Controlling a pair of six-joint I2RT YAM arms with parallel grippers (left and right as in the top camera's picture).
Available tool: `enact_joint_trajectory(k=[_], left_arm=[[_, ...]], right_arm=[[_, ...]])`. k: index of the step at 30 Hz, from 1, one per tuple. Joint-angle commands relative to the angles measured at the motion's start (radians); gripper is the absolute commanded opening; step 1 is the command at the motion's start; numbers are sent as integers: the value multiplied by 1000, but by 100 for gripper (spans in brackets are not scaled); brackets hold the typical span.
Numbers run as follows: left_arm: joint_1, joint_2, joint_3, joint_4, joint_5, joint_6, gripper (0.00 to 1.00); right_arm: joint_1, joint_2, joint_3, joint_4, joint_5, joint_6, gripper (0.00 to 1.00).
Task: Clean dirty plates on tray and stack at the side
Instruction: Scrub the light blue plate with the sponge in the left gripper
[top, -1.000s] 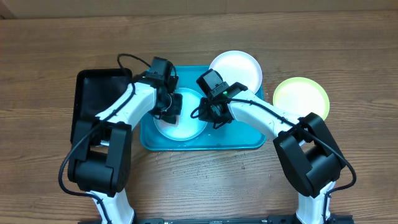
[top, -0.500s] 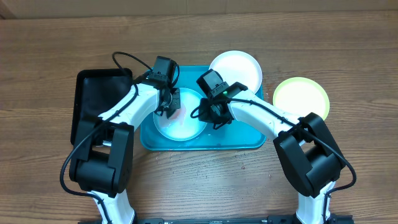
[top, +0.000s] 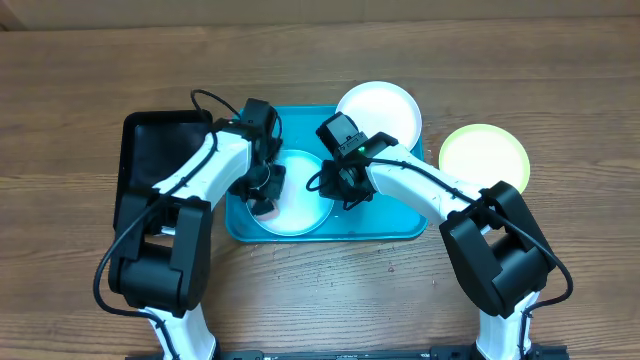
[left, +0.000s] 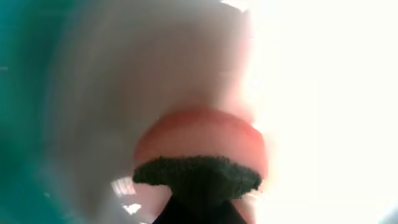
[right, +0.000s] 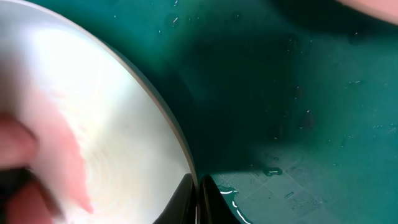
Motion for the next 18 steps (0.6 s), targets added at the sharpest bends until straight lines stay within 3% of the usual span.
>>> enact_joint_trajectory(k=[1, 6, 10, 13, 15, 18], left_arm=[[-12, 15, -19, 14, 395, 246, 4], [-12, 15, -19, 154, 325, 143, 4], [-12, 15, -19, 262, 24, -60, 4], [-12, 15, -19, 267, -318, -238, 4], [-12, 15, -19, 233, -413, -283, 4], [-12, 16, -19, 168, -418, -294, 4]], right_arm=[[-6, 8, 10, -5, 6, 7, 4], [-6, 8, 10, -10, -1, 7, 4], [-6, 8, 10, -12, -1, 7, 4], [-6, 8, 10, -12, -1, 7, 4], [-6, 8, 10, -12, -1, 7, 4], [-6, 8, 10, -11, -1, 7, 4]])
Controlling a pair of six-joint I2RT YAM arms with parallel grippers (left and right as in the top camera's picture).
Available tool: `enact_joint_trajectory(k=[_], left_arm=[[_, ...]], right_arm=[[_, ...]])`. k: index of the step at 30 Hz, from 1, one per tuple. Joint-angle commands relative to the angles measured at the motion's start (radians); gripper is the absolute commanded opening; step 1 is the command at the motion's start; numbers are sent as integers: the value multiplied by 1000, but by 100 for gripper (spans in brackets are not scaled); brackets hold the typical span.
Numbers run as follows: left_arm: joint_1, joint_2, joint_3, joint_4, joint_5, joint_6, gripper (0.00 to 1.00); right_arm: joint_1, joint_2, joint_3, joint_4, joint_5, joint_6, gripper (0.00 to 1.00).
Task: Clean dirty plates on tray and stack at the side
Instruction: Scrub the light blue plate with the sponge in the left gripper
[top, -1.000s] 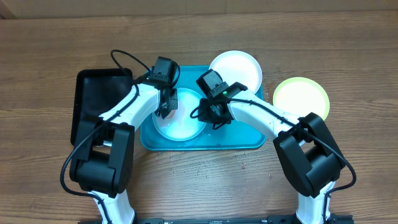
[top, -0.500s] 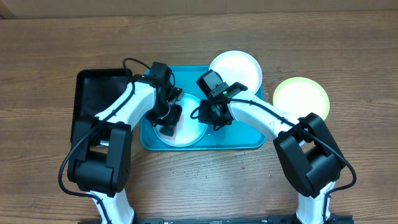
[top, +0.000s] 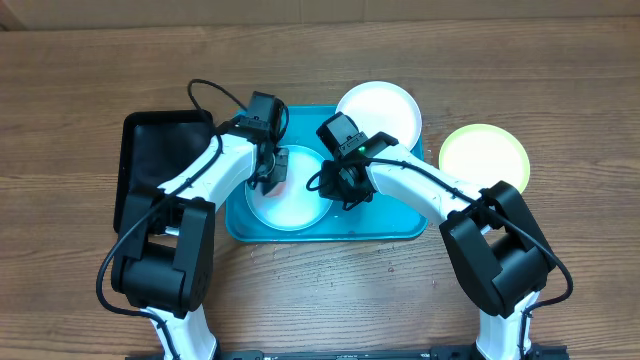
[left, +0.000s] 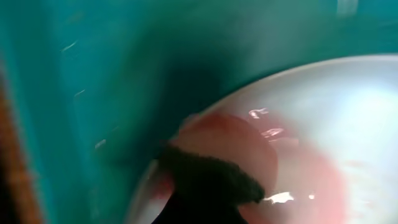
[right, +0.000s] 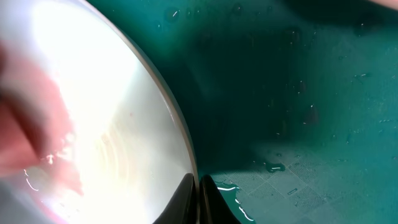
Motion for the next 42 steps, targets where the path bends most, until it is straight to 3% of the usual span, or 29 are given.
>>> enact_joint_trajectory(k=[1, 4, 7, 8, 10, 13, 20, 23, 27, 31, 35, 36, 37, 39, 42], left_arm=[[5, 14, -5, -80, -199, -108, 4], [1, 14, -5, -145, -44, -52, 4], [1, 14, -5, -183, 278, 134, 4], [1, 14, -5, -197, 510, 273, 4], [1, 14, -5, -192, 644, 340, 4], [1, 15, -5, -135, 607, 291, 4], [1, 14, -4, -40, 35, -83, 4], [1, 14, 3, -60, -157, -164, 4], [1, 14, 18, -121, -267, -214, 4], [-3, 14, 21, -175, -122, -148, 4], [-5, 14, 21, -220, 292, 105, 4], [-5, 14, 21, -233, 486, 211, 4], [-5, 14, 21, -234, 552, 242, 4], [-5, 15, 21, -211, 602, 258, 4], [-5, 14, 21, -151, 543, 218, 4]], right_arm=[[-5, 8, 10, -3, 14, 3, 4], [-5, 8, 10, -1, 13, 3, 4], [-5, 8, 10, -2, 13, 3, 4], [-5, 8, 10, -2, 13, 3, 4], [-5, 8, 10, -2, 13, 3, 4], [-5, 8, 10, -2, 9, 4, 4], [-5, 8, 10, -5, 9, 4, 4], [-5, 8, 10, -5, 10, 4, 4], [-5, 8, 10, -2, 10, 4, 4], [-5, 8, 10, -4, 9, 4, 4], [-5, 8, 10, -10, 1, 3, 4], [-5, 8, 10, -10, -6, 3, 4], [-5, 8, 10, -10, -10, 3, 4], [-5, 8, 10, -10, -17, 3, 4], [-5, 8, 10, -12, -18, 3, 4]])
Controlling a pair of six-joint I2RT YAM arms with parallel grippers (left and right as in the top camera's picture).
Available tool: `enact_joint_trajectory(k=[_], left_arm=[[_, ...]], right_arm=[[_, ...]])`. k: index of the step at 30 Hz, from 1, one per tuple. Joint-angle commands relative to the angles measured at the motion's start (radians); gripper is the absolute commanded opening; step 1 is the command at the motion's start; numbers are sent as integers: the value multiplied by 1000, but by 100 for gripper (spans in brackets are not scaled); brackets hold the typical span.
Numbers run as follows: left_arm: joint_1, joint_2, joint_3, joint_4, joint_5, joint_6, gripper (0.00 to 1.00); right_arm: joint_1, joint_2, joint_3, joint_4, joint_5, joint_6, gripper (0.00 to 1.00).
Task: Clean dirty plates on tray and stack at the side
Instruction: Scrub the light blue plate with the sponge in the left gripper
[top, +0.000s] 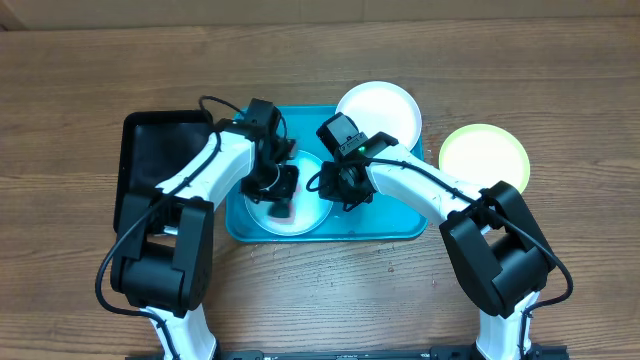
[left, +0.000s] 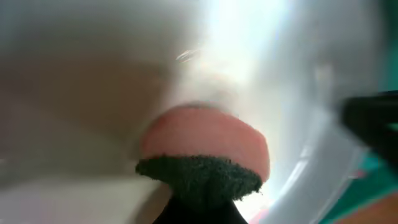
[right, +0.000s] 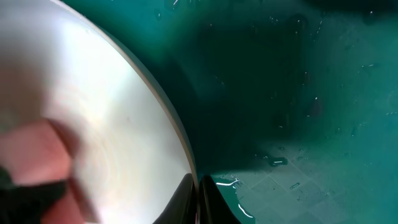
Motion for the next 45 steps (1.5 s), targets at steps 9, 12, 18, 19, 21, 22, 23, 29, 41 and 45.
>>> enact_joint_trajectory(k=[9, 12, 18, 19, 21, 22, 23, 29, 41, 45], left_arm=[[-6, 14, 2, 203, -539, -321, 4], [-6, 14, 2, 167, -624, -385, 4], [-8, 14, 2, 49, -377, -363, 4], [-8, 14, 2, 28, -299, -330, 4], [-8, 14, 2, -1, -137, -252, 4], [-8, 14, 2, -6, -58, -207, 4], [-8, 14, 2, -8, 40, -143, 4], [-6, 14, 2, 86, 219, -11, 4], [-6, 14, 2, 110, -539, -413, 4], [-7, 15, 2, 21, -430, -406, 4]], right_arm=[[-5, 8, 10, -9, 1, 4, 4], [-5, 8, 10, -8, 2, 4, 4], [-5, 8, 10, -1, 2, 4, 4], [-5, 8, 10, -1, 2, 3, 4], [-5, 8, 10, -2, 1, 3, 4], [-5, 8, 10, -2, 1, 3, 4], [-5, 8, 10, -2, 1, 3, 4], [-5, 8, 10, -2, 1, 3, 4], [-5, 8, 10, -6, 1, 3, 4], [-5, 8, 10, -5, 1, 3, 4]])
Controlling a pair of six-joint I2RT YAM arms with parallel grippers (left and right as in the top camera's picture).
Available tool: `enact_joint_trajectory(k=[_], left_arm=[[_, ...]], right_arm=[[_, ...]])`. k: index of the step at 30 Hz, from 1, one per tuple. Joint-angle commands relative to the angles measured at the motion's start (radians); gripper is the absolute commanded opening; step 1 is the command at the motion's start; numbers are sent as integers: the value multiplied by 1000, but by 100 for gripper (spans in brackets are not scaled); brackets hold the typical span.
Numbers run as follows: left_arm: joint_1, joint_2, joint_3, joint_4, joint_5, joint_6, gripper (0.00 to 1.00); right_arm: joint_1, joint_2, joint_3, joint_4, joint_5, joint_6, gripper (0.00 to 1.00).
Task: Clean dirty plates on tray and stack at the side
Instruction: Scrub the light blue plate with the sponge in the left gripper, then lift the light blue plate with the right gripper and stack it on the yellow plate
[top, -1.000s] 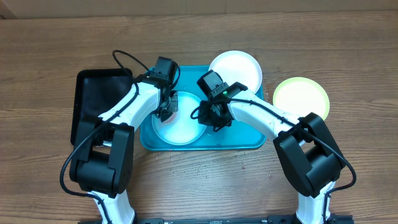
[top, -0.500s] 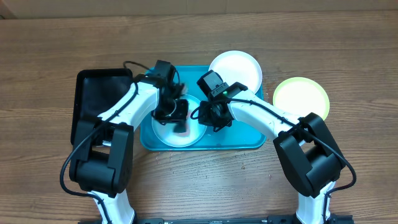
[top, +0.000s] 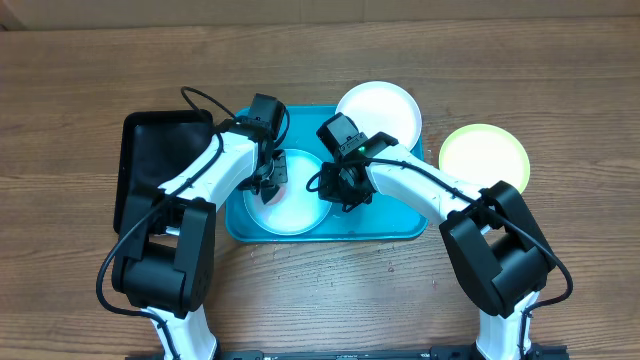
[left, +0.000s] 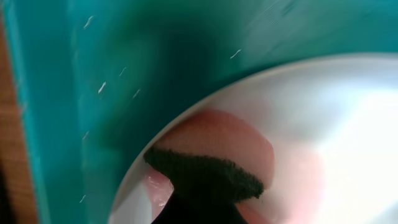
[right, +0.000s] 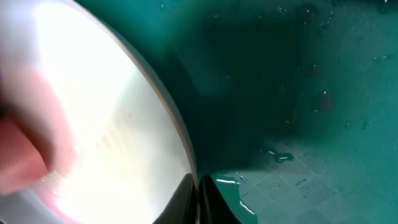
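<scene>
A white plate (top: 290, 205) lies in the left half of the teal tray (top: 390, 225). My left gripper (top: 267, 178) is shut on a pink sponge (left: 230, 140) with a dark green scouring layer (left: 202, 174), pressed on the plate's upper left edge (left: 186, 121). My right gripper (top: 338, 190) is shut on the plate's right rim (right: 180, 140), its dark fingers (right: 183, 199) pinching it from both sides. The sponge shows as a pink blur (right: 22, 149) across the plate.
A white plate (top: 380, 110) sits at the tray's upper right corner, and a light green plate (top: 484, 155) lies on the wooden table to the right. A black tray (top: 150, 150) stands left of the teal one. Water drops (right: 283, 155) lie on the tray floor.
My left gripper has moved with the sponge from the middle of the plate up to its upper left edge. The right gripper still pinches the rim in the same place.
The sponge was first pressed low on the plate's left side, then at the upper left edge, then back near the middle, and now at the upper left edge again. All the while my right gripper held the plate's right rim unmoved.
</scene>
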Motion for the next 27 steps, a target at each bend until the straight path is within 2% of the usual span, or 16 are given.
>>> enact_joint_trajectory(k=[1, 6, 8, 10, 15, 18, 23, 27], left_arm=[[2, 14, 0, -60, 38, -24, 4], [1, 14, 0, -76, 490, 203, 4], [2, 14, 0, -44, 551, 234, 4], [3, 14, 0, 16, 500, 214, 4], [12, 14, 0, 186, 216, 118, 4], [24, 14, 15, 213, 45, 77, 4], [48, 14, 133, 50, -108, 60, 4], [61, 14, 302, -167, -87, 62, 4]], right_arm=[[-5, 8, 10, -2, 18, 3, 4], [-5, 8, 10, -3, 18, 3, 4], [-5, 8, 10, -3, 17, 3, 4], [-5, 8, 10, -3, 17, 3, 4], [-5, 8, 10, -6, 17, 3, 4], [-5, 8, 10, -10, 18, 3, 4], [-5, 8, 10, -18, 18, 0, 4], [-5, 8, 11, -18, 18, -1, 4]])
